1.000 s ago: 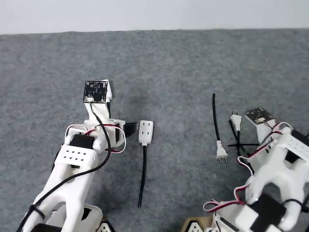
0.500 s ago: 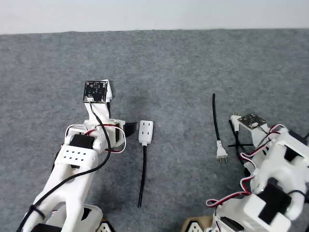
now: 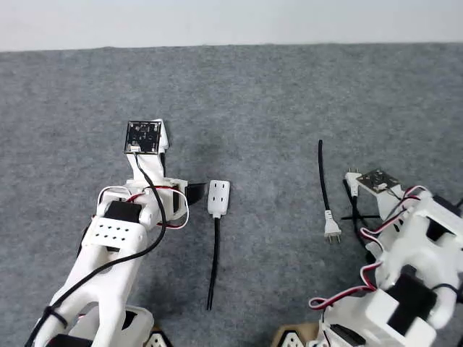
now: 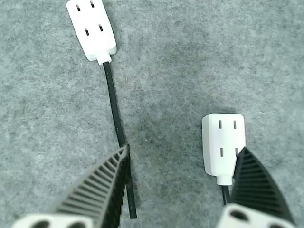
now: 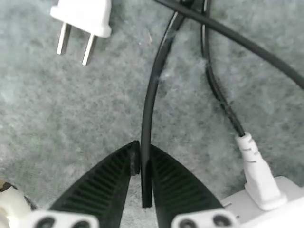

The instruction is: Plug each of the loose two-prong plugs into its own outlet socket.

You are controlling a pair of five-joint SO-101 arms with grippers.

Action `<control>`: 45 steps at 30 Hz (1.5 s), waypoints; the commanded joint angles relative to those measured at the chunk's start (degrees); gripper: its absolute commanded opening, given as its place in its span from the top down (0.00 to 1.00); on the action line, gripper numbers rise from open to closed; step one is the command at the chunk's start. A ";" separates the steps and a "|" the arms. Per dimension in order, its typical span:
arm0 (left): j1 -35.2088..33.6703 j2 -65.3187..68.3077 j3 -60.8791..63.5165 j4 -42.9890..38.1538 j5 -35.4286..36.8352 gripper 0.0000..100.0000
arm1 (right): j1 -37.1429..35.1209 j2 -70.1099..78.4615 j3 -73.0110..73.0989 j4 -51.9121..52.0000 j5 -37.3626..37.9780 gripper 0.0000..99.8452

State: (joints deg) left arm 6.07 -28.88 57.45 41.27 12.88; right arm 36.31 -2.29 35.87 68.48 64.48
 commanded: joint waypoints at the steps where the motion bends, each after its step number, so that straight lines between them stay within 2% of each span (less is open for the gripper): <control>1: -0.44 -1.85 -0.48 -1.14 -0.62 0.67 | 0.13 -0.84 -10.29 7.08 -2.11 0.99; 6: -0.44 -1.85 -0.48 -1.14 -0.62 0.67 | -1.10 -0.84 -22.77 18.24 -4.75 0.99; 11: -0.44 -1.85 -0.48 -1.14 -0.62 0.67 | -5.05 -0.84 -29.89 22.37 -10.02 0.99; 14: -0.44 -1.85 -0.48 -1.05 -0.62 0.67 | -7.60 -0.57 -31.82 21.14 -13.63 0.99; 21: -0.44 -1.85 -0.48 -1.05 -0.62 0.67 | -13.05 -0.13 -31.82 11.30 -24.18 0.99; 33: -0.44 -1.85 -0.48 -1.05 -0.62 0.67 | -26.42 -0.13 -31.12 12.97 -31.38 0.99; 39: -0.44 -1.85 -0.48 -0.97 -0.62 0.67 | -34.24 -0.75 -29.45 9.98 -36.92 0.99; 45: -0.44 -1.85 -0.48 -0.97 -0.62 0.67 | -36.18 -0.75 -35.52 7.96 -42.55 0.99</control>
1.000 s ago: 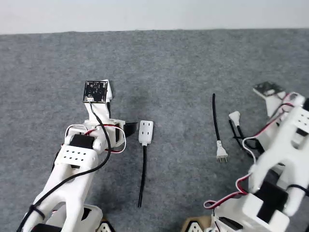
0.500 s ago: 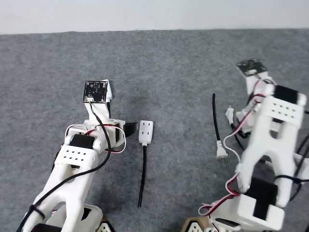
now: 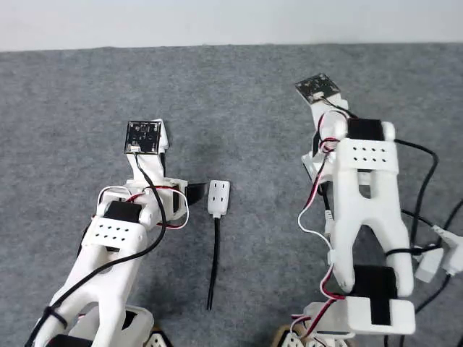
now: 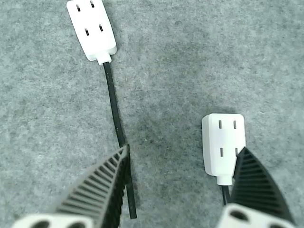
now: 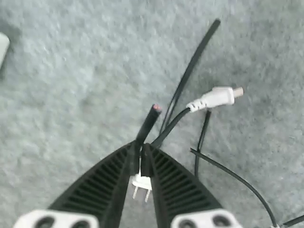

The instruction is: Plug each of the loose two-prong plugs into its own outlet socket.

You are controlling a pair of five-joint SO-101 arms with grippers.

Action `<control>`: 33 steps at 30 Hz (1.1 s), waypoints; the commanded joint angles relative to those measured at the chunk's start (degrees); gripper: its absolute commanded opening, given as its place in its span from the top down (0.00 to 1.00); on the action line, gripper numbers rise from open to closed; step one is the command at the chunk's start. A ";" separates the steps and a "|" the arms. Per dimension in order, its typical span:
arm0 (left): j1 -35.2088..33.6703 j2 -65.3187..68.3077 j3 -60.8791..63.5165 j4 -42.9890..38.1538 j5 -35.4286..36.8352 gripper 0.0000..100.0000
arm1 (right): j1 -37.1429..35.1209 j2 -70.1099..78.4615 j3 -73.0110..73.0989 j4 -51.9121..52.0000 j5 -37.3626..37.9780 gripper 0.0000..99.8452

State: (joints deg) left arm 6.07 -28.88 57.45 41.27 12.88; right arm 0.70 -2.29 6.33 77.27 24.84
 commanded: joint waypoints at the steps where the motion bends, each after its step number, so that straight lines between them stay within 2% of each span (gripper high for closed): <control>1: -0.44 -1.85 -0.48 -0.97 -0.62 0.67 | -0.57 -0.75 -7.30 -0.75 -3.96 0.99; 7: -0.53 -1.85 -0.48 -0.97 -0.62 0.67 | -2.59 1.71 -11.25 -3.21 -5.89 0.99; 13: -0.53 -1.85 -0.48 -0.97 -0.62 0.67 | -2.42 10.24 -11.60 -13.41 -4.40 0.96; 15: -0.53 -1.85 -0.48 -0.97 -0.62 0.67 | -0.66 12.88 -11.60 -15.60 2.90 0.90; 17: -0.53 -1.85 -0.48 -0.97 -0.62 0.67 | 1.45 14.99 -11.60 -18.68 15.38 0.84; 20: -0.53 -1.85 -0.48 -0.97 -0.62 0.67 | 4.88 17.63 -11.34 -18.95 39.38 0.80; 22: -0.53 -1.93 -0.57 -0.97 -0.62 0.67 | 6.29 19.21 -11.43 -14.11 56.09 0.77; 24: -0.53 -1.93 -0.57 -0.97 -1.93 0.67 | 6.64 19.91 -11.60 -9.10 68.40 0.76; 28: -0.62 -1.93 -0.66 -0.97 -6.42 0.67 | 4.79 21.05 -11.25 -7.52 75.78 0.75; 33: -2.81 -1.93 -0.92 -1.14 -6.86 0.67 | 3.21 27.47 -12.04 -9.01 81.14 0.75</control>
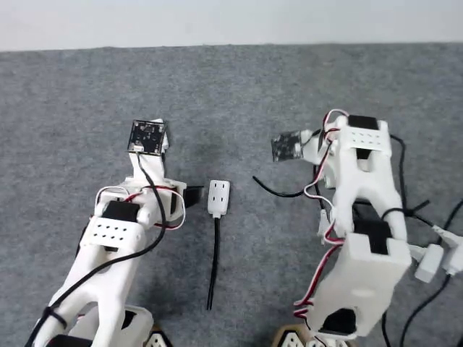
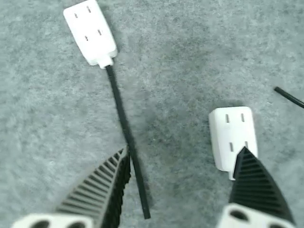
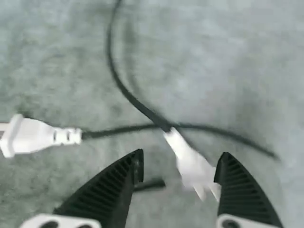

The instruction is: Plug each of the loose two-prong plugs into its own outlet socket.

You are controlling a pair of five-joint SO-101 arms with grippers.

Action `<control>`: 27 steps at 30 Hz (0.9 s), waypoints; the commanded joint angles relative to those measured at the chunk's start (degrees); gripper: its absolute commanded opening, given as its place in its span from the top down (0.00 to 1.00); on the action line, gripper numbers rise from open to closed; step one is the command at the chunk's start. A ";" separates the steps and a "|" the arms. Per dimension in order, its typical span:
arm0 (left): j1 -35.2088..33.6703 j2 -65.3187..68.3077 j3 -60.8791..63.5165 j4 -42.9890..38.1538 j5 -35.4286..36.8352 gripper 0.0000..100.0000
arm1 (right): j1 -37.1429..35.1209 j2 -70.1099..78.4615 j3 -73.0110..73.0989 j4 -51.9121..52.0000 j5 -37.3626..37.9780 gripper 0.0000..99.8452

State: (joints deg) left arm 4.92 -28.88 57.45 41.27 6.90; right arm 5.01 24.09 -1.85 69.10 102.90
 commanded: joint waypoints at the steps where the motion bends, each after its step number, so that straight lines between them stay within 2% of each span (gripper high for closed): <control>1: -1.67 -1.93 -0.92 -1.23 -0.97 0.67 | -1.19 2.42 -4.31 -1.71 3.16 0.75; 5: -1.76 -1.93 -0.92 -1.32 -0.97 0.67 | -0.75 7.08 -5.89 -5.41 3.25 0.75; 11: -1.76 -1.93 -0.92 -1.32 -0.97 0.67 | 2.15 9.80 -10.90 -5.58 3.25 0.75; 17: -1.76 -1.93 -0.92 -1.32 -0.97 0.67 | 4.44 9.80 -12.04 -5.85 3.25 0.95; 27: -1.76 -1.93 -0.92 -1.14 -0.97 0.67 | 5.67 12.88 -12.04 -5.93 3.08 0.89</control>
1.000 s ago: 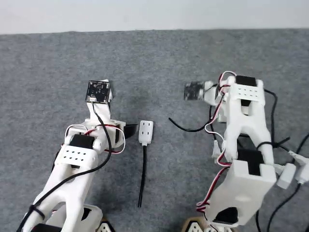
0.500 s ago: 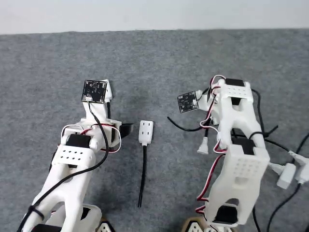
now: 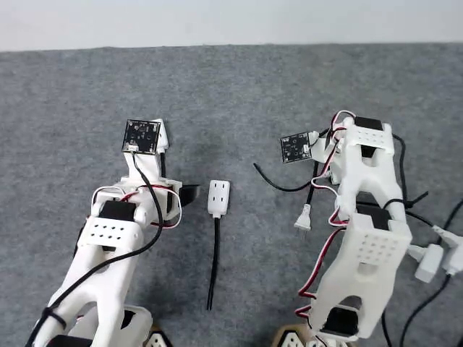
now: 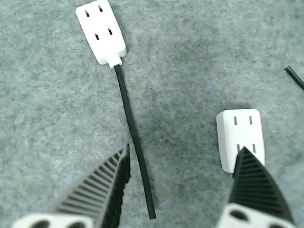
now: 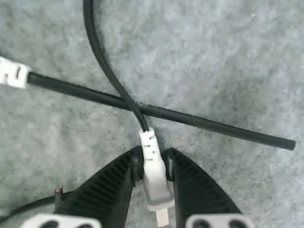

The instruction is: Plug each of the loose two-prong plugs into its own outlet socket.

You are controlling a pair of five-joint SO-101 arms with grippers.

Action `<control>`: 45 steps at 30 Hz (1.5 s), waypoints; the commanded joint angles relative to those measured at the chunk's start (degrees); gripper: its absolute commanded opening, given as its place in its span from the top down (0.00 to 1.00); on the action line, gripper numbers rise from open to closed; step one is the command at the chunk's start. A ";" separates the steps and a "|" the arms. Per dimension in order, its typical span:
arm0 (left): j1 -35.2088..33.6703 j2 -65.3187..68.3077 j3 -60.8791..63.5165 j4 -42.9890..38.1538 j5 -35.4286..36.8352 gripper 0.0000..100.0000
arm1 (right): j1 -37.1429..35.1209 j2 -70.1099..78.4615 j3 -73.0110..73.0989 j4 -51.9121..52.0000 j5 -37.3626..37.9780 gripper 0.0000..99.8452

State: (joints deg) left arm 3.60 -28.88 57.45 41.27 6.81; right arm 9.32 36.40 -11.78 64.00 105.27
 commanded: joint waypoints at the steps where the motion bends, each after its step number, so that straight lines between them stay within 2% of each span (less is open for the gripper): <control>1: -0.44 -1.93 -0.92 -1.14 -0.88 0.67 | 0.92 0.57 -2.11 -0.84 0.70 0.90; 4: -0.44 -1.93 -0.92 -1.14 -0.88 0.67 | -0.22 -0.13 -2.37 -0.84 -1.58 1.00; 7: -0.44 -1.93 -0.92 -1.14 -0.88 0.67 | -1.45 -1.98 -4.22 1.89 -10.29 1.00; 10: -0.44 -1.93 -0.92 -1.05 -0.88 0.67 | -3.12 -4.88 -6.59 9.71 -20.48 0.99; 13: -0.44 -1.93 -0.92 -1.05 -0.88 0.67 | -5.58 -8.75 -8.09 19.30 -37.80 0.99; 15: -0.44 -1.93 -0.92 -1.05 -0.88 0.67 | -7.16 -11.56 -8.18 24.31 -52.04 0.99; 19: -0.44 -1.93 -0.92 -1.05 -0.88 0.67 | -7.43 -16.57 -8.00 27.65 -81.41 0.99; 21: -0.44 -1.93 -0.92 -1.05 -0.88 0.67 | -7.43 -17.98 -8.00 29.41 -89.67 0.99; 26: -0.44 -1.93 -0.92 -0.97 -0.88 0.67 | -12.97 -18.24 -2.81 30.02 -98.90 0.99; 32: -0.44 -1.93 -0.92 -0.97 -0.88 0.67 | -22.81 -18.51 10.99 15.25 -103.65 0.99; 36: -0.35 -1.93 -1.27 0.44 -0.97 0.67 | -23.43 -18.15 15.74 7.52 -102.59 0.97; 40: -0.26 -1.93 -2.15 1.76 -0.97 0.67 | -23.78 -18.24 16.70 7.16 -98.81 0.82; 45: -0.35 -1.93 -2.07 1.76 -0.97 0.67 | -23.78 -18.68 11.69 10.15 -98.64 0.81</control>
State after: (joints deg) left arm 3.60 -28.88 57.45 42.51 6.46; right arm -14.24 21.45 4.92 71.91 5.76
